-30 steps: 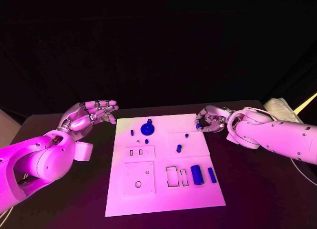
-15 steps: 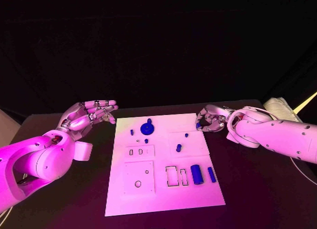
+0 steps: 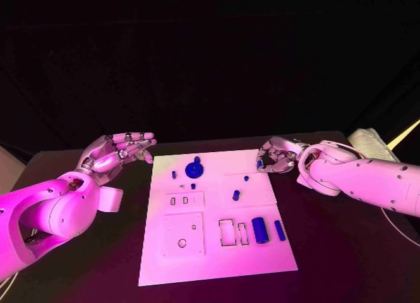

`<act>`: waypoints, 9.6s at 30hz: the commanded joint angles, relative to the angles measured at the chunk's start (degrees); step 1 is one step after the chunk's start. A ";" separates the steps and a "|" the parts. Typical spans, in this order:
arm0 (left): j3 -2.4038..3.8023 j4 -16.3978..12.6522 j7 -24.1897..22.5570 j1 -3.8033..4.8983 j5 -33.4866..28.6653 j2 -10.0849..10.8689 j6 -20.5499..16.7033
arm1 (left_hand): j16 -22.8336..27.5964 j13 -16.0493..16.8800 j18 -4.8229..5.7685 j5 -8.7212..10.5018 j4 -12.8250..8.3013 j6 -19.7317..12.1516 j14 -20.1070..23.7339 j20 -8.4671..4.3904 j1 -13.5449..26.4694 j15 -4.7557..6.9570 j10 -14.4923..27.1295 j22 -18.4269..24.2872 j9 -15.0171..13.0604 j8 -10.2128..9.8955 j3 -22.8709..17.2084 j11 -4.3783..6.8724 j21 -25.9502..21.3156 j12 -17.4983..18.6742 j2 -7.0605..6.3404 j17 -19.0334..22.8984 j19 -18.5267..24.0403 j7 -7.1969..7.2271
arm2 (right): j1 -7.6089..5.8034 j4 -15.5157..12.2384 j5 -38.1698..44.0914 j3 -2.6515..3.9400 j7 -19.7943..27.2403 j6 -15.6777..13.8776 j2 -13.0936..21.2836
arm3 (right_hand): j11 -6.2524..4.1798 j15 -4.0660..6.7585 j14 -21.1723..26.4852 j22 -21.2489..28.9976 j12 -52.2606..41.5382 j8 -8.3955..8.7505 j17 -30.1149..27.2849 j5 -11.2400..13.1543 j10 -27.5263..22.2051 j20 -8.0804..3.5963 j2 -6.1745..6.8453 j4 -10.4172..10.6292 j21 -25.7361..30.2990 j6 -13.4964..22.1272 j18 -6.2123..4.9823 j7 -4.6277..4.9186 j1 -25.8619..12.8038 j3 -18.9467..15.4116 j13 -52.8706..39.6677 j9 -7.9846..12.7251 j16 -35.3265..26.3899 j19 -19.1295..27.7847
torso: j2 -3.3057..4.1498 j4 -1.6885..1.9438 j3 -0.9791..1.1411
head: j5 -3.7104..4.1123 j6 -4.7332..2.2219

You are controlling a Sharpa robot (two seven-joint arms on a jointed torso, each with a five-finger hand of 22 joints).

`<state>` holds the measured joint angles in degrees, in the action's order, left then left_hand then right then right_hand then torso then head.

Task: Assemble the parts on the task board

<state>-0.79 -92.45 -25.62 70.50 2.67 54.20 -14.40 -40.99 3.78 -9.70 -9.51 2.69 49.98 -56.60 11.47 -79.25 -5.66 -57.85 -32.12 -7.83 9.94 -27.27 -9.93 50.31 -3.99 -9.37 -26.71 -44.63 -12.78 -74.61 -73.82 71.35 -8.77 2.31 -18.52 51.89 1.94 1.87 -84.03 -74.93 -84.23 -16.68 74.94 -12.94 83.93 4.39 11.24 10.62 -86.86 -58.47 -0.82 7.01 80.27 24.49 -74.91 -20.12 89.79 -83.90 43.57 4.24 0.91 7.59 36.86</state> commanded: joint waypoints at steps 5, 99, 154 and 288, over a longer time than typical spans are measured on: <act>0.00 0.35 -0.36 0.00 0.39 -0.40 1.13 | -0.30 0.01 -0.67 0.32 0.08 -0.12 0.40 -0.04 0.54 -0.16 0.60 -0.11 0.07 -0.40 -0.25 -0.02 0.24 0.09 0.17 0.11 0.48 -0.71 | -0.38 -3.38 0.44 0.21 -4.43 -7.51 0.22 | -0.51 0.48 -5.97 -13.03 -0.07 -0.98 15.06 0.07 0.48 -0.53 -0.61 -0.21 -0.65 -0.54 0.12 -1.17 0.02 0.51 -8.93 -1.57 0.21 -4.68 | -0.27 0.16 -0.07 | -0.11 0.12; -0.32 2.58 0.59 0.01 0.69 -2.56 2.24 | -0.54 0.03 -0.70 0.36 0.15 -0.05 0.55 0.05 0.75 -0.19 0.67 -0.28 0.07 -0.40 -0.22 -0.01 0.52 0.02 0.20 0.23 0.81 -0.66 | 7.62 -15.58 19.17 -0.38 -29.44 -9.46 -18.40 | -0.02 0.20 -5.86 -14.39 1.27 -1.98 14.59 0.48 -0.38 -0.47 0.38 -0.99 -2.28 2.35 0.58 -0.49 -3.63 1.10 -7.83 -1.71 0.02 -5.64 | -1.95 0.23 -0.99 | -2.76 2.70; -0.32 2.69 0.97 0.01 1.51 -2.25 1.96 | -0.67 0.03 -0.72 0.38 0.19 -0.04 0.66 0.09 0.83 -0.20 0.76 -0.35 0.08 -0.41 -0.19 -0.02 0.65 0.01 0.21 0.32 0.99 -0.69 | 7.67 -16.93 18.70 -0.42 -27.43 -13.76 -17.20 | 2.23 -1.80 -5.63 -12.96 4.98 1.45 13.67 8.52 -4.22 1.45 1.69 5.88 -0.15 8.45 0.04 1.85 -4.68 -14.42 -4.22 1.48 -0.42 -4.66 | -1.96 0.24 -0.95 | -2.74 3.03; -4.41 25.27 55.28 4.60 47.96 -28.39 28.64 | -42.40 32.81 3.52 -0.20 13.78 -3.78 -27.28 -6.28 7.70 7.00 -0.74 -29.56 -22.54 30.44 13.32 7.99 27.36 -52.16 4.66 -47.74 -23.84 6.77 | -2.87 -18.92 -26.17 0.83 -10.92 -12.03 -2.98 | 2.32 -1.82 -5.09 -8.88 6.53 1.09 11.62 1.09 -6.09 1.45 -1.05 5.90 6.04 8.46 -1.44 2.00 -1.52 -13.18 -2.64 1.76 -1.47 -1.86 | -4.07 -0.53 -0.12 | -4.68 6.48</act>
<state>-5.20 -67.09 30.32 75.08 51.09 25.96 13.84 -83.03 36.57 -6.59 -9.50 16.43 46.49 -83.75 5.34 -71.05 1.23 -58.77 -61.64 -30.30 40.13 -13.54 -2.06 77.43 -55.88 -4.65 -74.45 -68.39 -6.03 -77.49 -92.73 44.76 -7.97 -8.66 -31.45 48.98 4.31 0.21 -84.03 -74.95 -78.02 -15.52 74.95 -11.52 78.10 5.35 10.18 16.21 -81.03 -50.44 -1.70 8.93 79.25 11.26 -74.94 -18.33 88.68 -84.00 39.46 3.73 0.75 2.88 43.29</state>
